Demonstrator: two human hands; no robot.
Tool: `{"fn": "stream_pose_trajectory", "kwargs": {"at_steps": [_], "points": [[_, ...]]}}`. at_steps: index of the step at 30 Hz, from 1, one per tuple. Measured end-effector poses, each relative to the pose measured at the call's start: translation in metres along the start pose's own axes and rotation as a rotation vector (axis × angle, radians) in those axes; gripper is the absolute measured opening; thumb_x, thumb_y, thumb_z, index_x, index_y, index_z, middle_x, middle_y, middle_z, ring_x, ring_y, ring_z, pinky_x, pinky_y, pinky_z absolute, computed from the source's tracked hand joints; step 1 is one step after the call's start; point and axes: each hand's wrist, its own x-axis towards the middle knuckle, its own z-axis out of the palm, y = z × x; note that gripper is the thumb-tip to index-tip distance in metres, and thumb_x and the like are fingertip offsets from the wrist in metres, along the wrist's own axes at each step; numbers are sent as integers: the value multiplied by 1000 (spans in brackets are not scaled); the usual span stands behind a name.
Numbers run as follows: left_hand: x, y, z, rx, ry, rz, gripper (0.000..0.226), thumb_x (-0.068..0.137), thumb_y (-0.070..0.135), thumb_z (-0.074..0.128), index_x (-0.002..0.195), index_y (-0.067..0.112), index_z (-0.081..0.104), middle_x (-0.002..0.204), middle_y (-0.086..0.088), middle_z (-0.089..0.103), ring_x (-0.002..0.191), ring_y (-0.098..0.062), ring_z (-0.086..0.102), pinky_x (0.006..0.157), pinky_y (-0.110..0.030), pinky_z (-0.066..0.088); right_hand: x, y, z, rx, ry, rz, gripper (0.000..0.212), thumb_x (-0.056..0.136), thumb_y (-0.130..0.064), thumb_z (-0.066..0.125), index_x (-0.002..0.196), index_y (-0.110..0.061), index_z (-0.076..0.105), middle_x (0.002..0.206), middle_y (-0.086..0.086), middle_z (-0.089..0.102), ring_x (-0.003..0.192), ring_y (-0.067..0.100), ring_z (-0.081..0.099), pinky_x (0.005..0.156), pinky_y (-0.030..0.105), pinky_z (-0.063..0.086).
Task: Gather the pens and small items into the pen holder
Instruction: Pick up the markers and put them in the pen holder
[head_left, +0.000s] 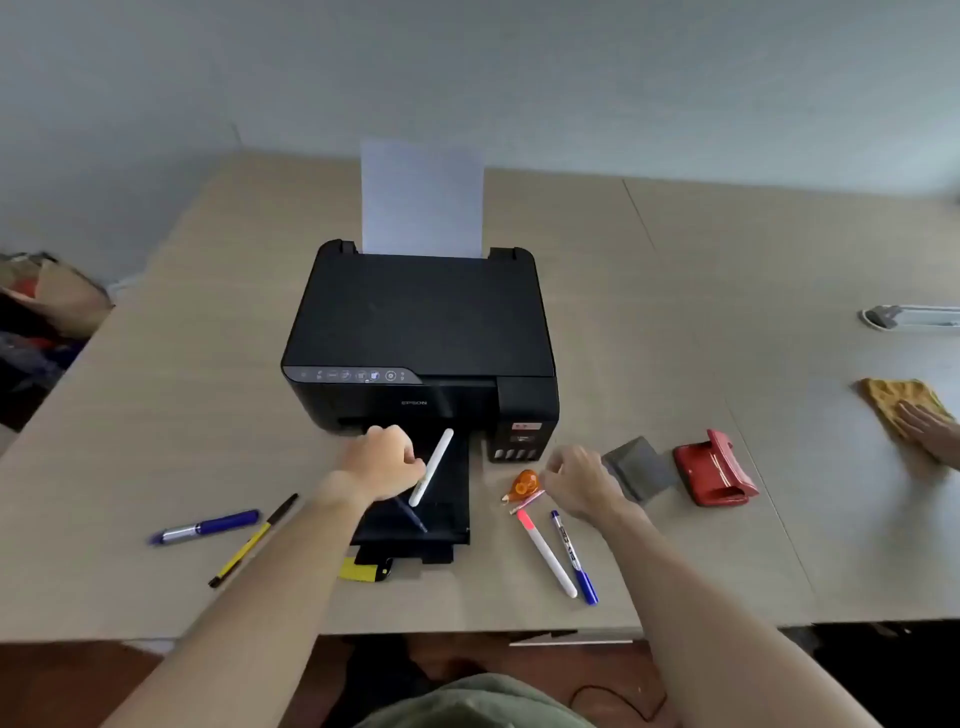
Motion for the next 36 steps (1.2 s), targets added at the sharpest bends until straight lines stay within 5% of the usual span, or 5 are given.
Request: {"fn": "stream_pose_trajectory", "kwargs": {"at_steps": [5, 10, 17, 26, 36], "points": [[-17, 2, 47, 184, -3, -89, 27, 93, 38, 57, 98, 12, 63, 93, -5, 65, 84, -26, 66, 69, -35, 52, -28, 19, 55, -224, -238, 109, 22, 86, -18, 54, 106, -12, 48, 114, 11, 59, 102, 35, 61, 72, 35, 43], [-20, 6, 69, 319, 13, -111, 32, 94, 41, 58, 109, 13, 59, 100, -4, 68, 91, -24, 69, 66, -32, 45, -40, 29, 84, -258, -190, 111, 34, 86, -6, 53, 119, -9, 43, 123, 9, 53, 107, 34, 60, 76, 39, 46], [-13, 6, 71, 324, 55, -132, 37, 94, 38, 61, 120, 12, 53, 102, -3, 70, 92, -21, 71, 71, -32, 54, -49, 36, 90, -224, -235, 105, 21, 89, 2, 44, 93, -17, 34, 98, 3, 47, 86, 29, 53, 73, 36, 44], [-1, 13, 75, 281, 139, -118, 50, 92, 40, 63, 127, 14, 40, 99, -3, 68, 84, -20, 72, 66, -31, 59, -65, 59, 59, -128, 258, -221, 19, 97, -19, 51, 113, -15, 60, 106, -3, 63, 95, 21, 62, 81, 34, 47], [11, 21, 71, 353, 31, -131, 27, 96, 36, 60, 112, 14, 60, 101, 0, 68, 88, -15, 70, 63, -25, 51, -44, 104, -23, 11, 602, -21, 4, 92, -16, 62, 94, -15, 65, 89, -2, 68, 83, 22, 62, 80, 36, 42]]}}
